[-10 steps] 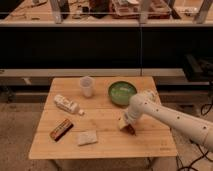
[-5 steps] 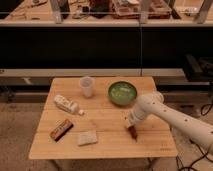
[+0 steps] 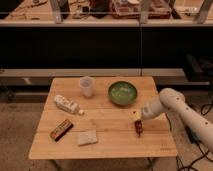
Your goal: Place the pepper in the ceramic bowl
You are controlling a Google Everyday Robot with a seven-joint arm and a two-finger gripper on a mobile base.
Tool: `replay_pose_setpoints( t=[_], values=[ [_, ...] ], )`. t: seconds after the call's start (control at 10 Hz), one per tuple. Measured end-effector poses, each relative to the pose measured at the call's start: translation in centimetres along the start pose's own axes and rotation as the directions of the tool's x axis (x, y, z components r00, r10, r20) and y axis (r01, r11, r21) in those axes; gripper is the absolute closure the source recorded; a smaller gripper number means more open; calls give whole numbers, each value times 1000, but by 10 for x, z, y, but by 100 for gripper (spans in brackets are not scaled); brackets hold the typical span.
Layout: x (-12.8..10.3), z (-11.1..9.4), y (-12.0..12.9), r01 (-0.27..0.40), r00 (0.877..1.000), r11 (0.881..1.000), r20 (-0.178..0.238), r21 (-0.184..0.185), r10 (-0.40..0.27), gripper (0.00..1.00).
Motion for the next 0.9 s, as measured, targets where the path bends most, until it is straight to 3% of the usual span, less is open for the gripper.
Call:
replay_pose_setpoints(
  t=[0.2,0.3,0.5,0.6,0.9],
  values=[
    [21,-22,9,-73,997,989,-30,132,77,70],
    [33,-31,15,-99,993,979,-45,178,109,70],
    [60,-59,30,-130,985,966,-79,222,150,70],
    [72,-77,34,-129,983,966,-100,225,155,70],
    [108,-117,20,-82,980,964,-158,254,125,70]
  ],
)
